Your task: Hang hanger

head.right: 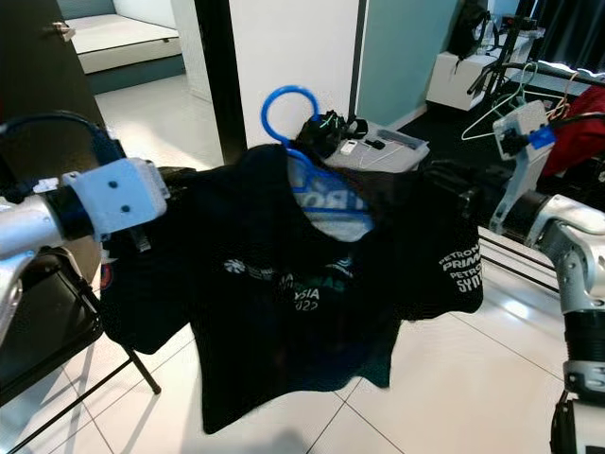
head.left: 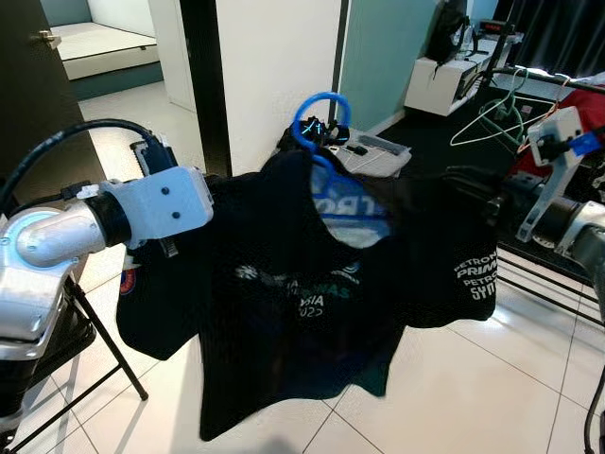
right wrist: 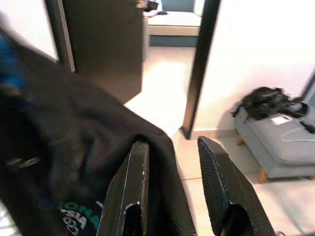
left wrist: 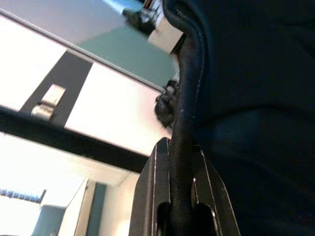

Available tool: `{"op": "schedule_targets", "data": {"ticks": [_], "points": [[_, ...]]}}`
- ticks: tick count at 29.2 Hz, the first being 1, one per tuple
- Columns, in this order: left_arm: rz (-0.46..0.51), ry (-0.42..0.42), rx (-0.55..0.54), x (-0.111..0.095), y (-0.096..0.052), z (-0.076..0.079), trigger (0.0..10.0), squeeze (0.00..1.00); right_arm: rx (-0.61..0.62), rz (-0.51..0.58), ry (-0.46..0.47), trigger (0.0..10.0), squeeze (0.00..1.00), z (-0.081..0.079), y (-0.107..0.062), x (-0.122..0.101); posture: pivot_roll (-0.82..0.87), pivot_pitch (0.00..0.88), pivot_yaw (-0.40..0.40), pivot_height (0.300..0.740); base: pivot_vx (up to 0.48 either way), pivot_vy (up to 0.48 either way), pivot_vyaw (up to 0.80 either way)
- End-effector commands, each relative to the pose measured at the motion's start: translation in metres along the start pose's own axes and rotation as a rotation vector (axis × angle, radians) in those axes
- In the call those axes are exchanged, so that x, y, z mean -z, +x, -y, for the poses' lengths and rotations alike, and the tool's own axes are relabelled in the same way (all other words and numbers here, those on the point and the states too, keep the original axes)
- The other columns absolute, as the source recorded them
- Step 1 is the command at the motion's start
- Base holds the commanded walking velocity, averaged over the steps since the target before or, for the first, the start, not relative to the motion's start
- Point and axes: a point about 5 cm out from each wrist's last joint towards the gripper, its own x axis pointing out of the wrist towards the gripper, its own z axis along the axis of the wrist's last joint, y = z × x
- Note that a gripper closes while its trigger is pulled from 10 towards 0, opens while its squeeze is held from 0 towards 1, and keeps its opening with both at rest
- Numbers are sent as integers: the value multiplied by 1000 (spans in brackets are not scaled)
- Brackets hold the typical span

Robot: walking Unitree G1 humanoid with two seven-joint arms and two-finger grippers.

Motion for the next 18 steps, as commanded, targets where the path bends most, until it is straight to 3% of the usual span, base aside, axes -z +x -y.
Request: {"op": "schedule_targets", "data": {"ticks": [1, 7, 8, 9, 11, 15, 18], "points": [[-61, 60, -58, 5, 3, -7, 10000, 0, -17, 10, -22, 10000, 1000, -2, -4, -4, -14, 0, -43, 740, 0, 0, 0], [-102, 80, -122, 9, 4, -12, 10000, 0, 1, -9, -26, 10000, 1000, -3, -5, -1, -14, 0, -43, 740, 0, 0, 0], [-113, 69, -169, 9, 4, -15, 10000, 0, 123, -36, -22, 10000, 1000, 9, -5, 4, -13, 0, -41, 740, 0, 0, 0], [-97, 39, -199, 6, 6, -16, 10000, 0, 263, -69, -25, 10000, 882, 22, -6, 10, -12, 0, -41, 740, 0, 0, 0], [-70, 6, -221, 1, 8, -15, 10000, 0, 415, -109, -31, 10000, 898, 36, -9, 16, -12, 0, -41, 740, 0, 0, 0], [15, -52, -182, -7, 9, -10, 10000, 0, 415, -98, 7, 10000, 1000, 38, -11, 20, -3, 1, -44, 740, 0, 0, 0], [51, -76, -165, -11, 9, -8, 10000, 0, 415, -90, 20, 10000, 1000, 39, -12, 20, -4, 2, -44, 740, 0, 0, 0]]}}
